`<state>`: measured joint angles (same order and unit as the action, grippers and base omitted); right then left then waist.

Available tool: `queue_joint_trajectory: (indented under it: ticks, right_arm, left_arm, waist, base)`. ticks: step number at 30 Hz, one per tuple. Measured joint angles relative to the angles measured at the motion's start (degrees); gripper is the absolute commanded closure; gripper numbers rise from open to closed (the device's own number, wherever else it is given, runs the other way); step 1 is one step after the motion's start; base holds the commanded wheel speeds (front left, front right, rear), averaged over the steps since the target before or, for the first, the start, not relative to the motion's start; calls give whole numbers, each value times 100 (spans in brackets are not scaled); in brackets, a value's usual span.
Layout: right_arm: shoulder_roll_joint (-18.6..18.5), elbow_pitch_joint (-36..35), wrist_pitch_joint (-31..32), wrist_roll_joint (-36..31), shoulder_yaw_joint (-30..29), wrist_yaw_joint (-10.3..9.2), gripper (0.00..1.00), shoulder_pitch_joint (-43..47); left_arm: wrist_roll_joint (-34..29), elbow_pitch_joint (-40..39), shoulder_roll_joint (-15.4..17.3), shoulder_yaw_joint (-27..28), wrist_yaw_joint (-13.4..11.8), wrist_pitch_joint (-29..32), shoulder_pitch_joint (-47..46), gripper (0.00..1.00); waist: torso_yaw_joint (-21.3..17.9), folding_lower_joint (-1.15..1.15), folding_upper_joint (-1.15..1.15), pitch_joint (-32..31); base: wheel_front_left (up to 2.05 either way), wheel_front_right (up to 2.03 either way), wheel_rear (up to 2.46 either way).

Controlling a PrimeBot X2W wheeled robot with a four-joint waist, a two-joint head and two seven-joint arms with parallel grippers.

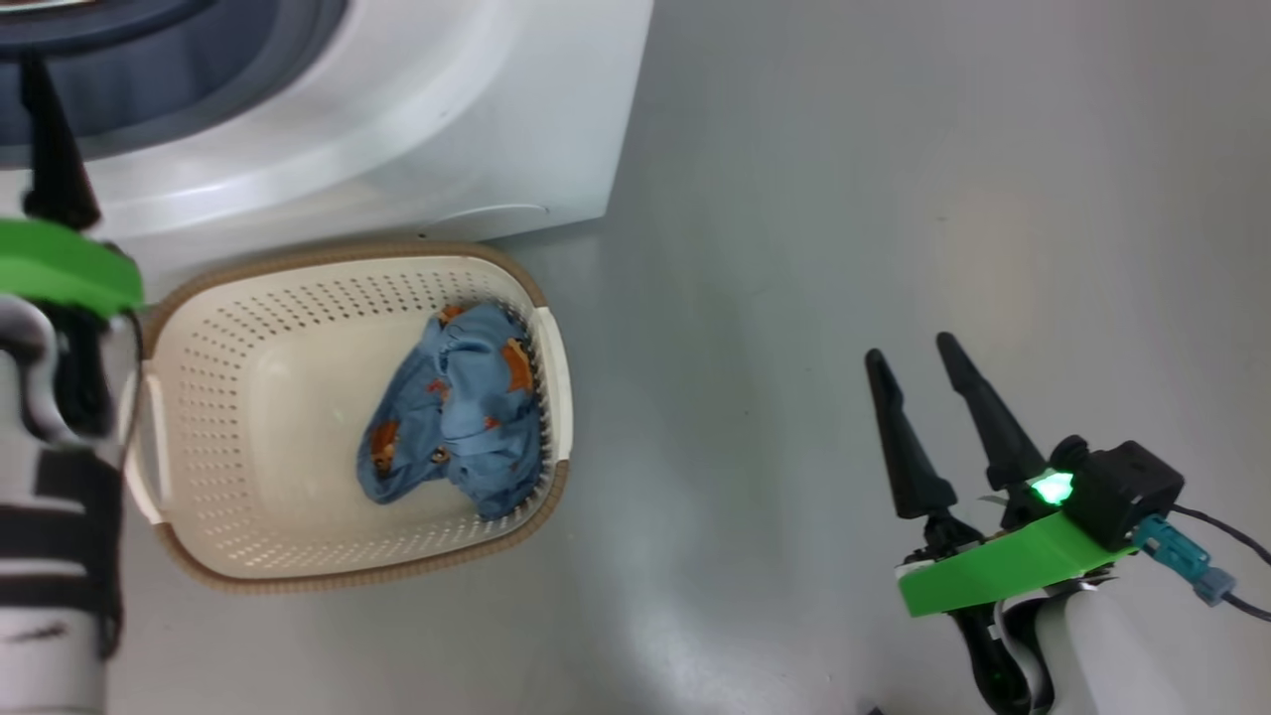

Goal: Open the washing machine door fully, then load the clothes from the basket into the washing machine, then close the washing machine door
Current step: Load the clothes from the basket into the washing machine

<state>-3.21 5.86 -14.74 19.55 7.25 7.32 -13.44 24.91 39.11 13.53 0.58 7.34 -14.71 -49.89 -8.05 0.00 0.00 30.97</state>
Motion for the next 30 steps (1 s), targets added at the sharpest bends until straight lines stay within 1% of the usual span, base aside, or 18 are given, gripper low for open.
queue_joint_trajectory:
  ticks: [8, 18, 30]
  right_arm:
    - [-118, 48, 0, -24, -175, 0, 0, 132]
    - [-388, 196, 0, 30, -238, 0, 0, 701]
    - [-577, 246, 1, 148, -387, 1, 0, 1456]
  left_arm:
    - [-158, -655, -355, 218, 0, 0, 1098, 0]
    - [-258, -1336, -704, 441, 0, 1, 2655, 0]
    - [-560, -1924, -824, 413, 0, 1, 3858, 0]
  waist:
    - [163, 0, 0, -311]
    - [345, 0, 0, -992]
    - [583, 0, 0, -1819]
  base:
    - [0, 0, 0]
    - [0, 0, 0]
    - [0, 0, 0]
